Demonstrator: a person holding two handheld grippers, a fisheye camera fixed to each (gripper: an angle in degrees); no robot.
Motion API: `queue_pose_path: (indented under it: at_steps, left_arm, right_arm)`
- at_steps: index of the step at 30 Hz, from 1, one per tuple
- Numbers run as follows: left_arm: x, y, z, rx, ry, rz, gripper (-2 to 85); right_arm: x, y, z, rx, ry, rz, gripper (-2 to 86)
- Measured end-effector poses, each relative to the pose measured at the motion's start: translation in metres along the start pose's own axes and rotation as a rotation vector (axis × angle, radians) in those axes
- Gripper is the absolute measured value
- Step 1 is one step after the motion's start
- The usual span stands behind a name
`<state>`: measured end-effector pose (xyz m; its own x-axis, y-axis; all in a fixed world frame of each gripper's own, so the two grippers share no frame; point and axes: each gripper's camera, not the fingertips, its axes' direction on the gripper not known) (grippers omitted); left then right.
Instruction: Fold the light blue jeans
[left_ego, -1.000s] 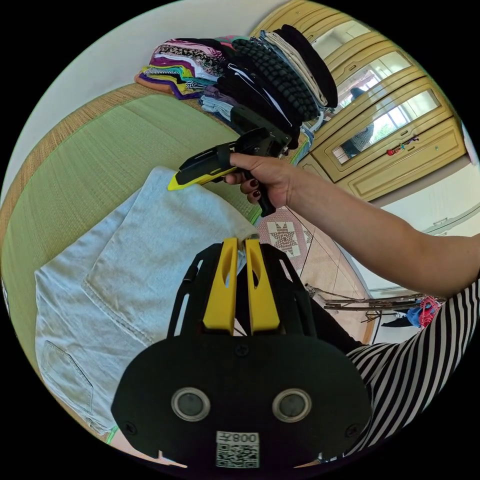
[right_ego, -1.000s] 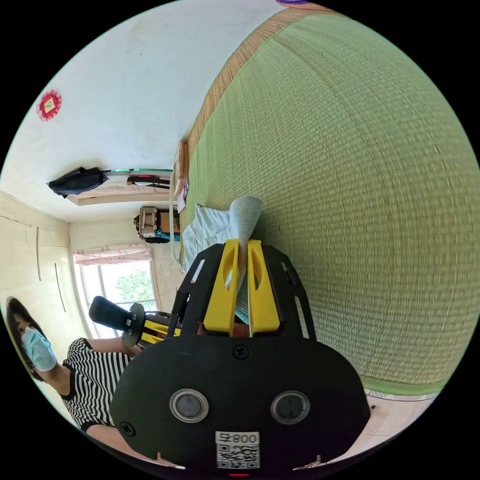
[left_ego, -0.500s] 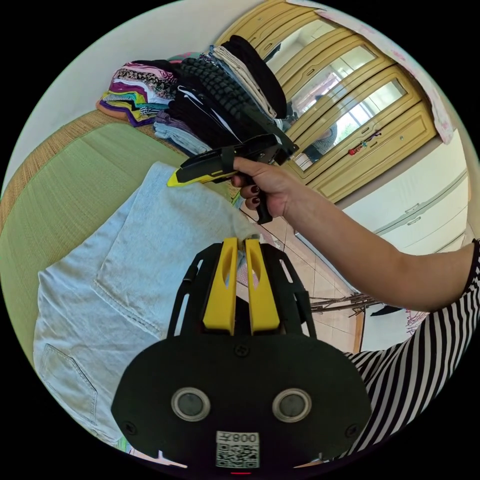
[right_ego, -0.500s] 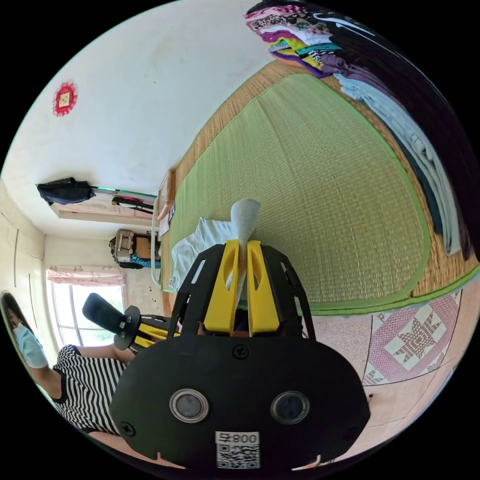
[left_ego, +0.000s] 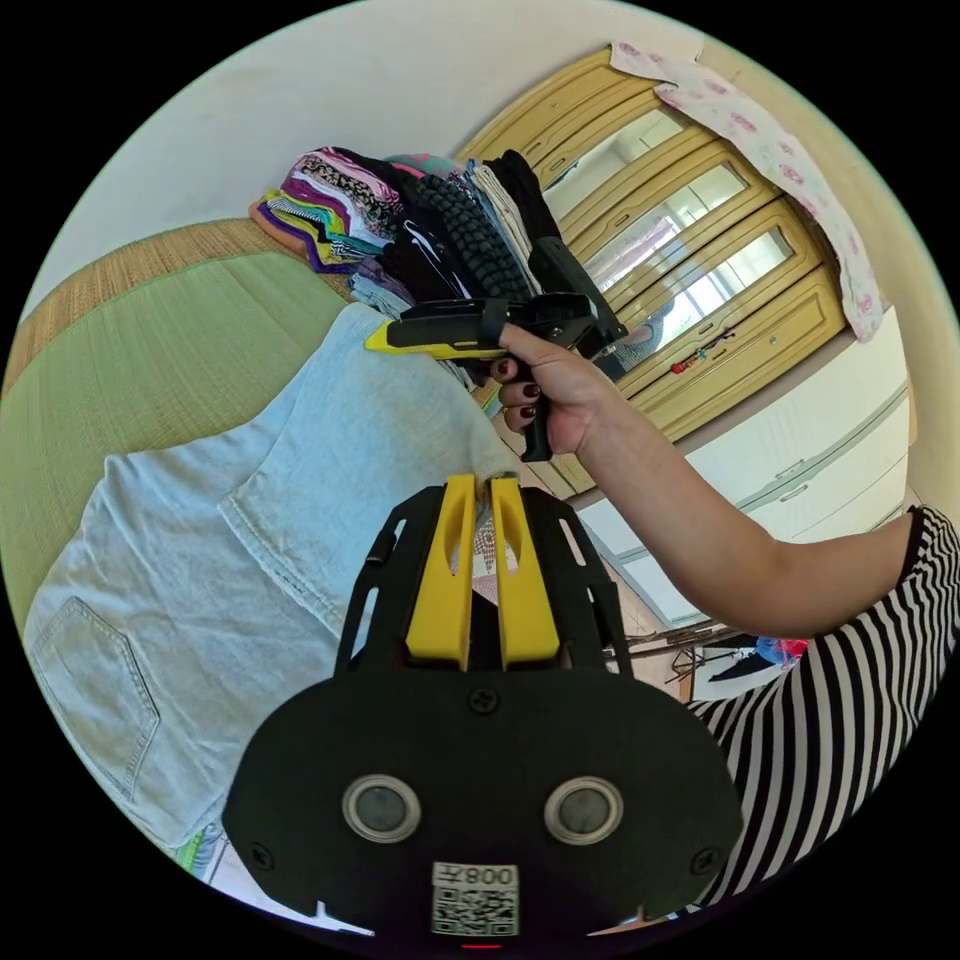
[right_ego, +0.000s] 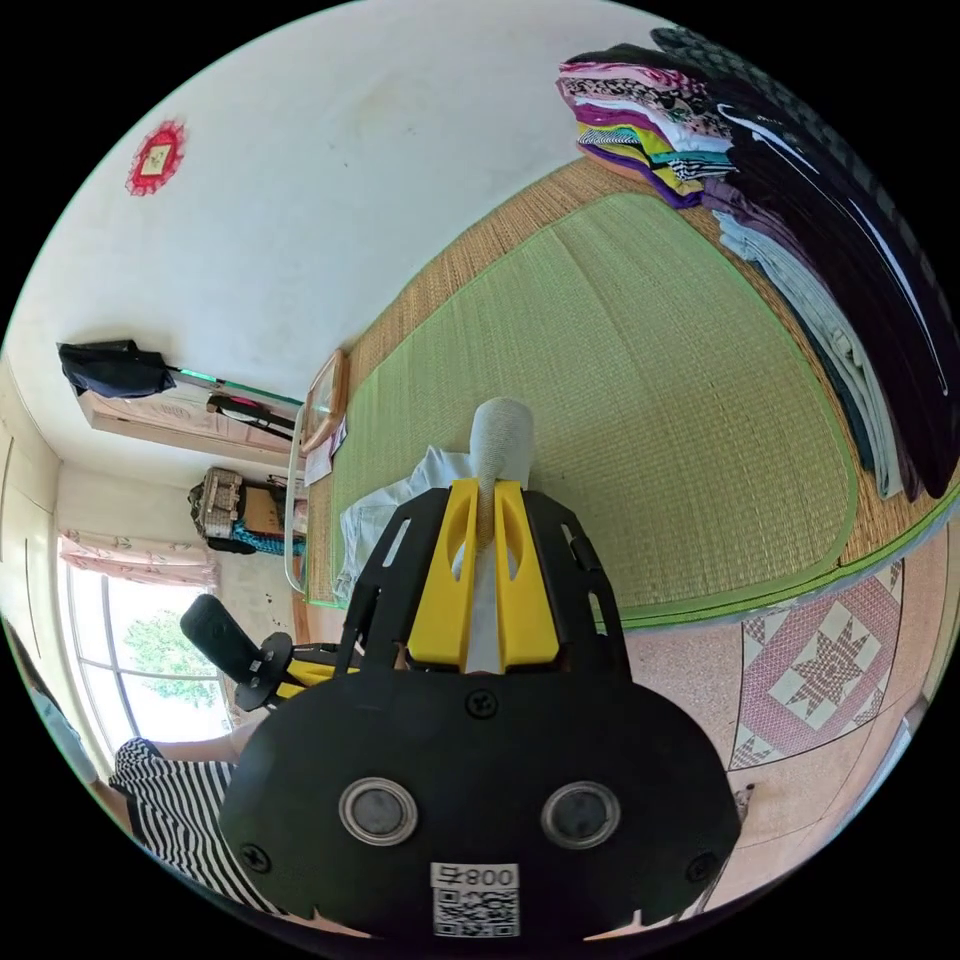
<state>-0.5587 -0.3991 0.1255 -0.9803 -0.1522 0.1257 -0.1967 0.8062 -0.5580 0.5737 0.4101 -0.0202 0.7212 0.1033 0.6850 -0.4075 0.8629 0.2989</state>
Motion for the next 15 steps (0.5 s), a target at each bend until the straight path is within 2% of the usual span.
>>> queue_pose_path:
  at_steps: [15]
  left_arm:
    - [0.041, 0.073, -0.205, 0.229, 0.068, -0.135, 2.6]
  right_arm:
    - [-0.108, 0.017, 0.092, 0.001, 0.014, -0.089, 2.2]
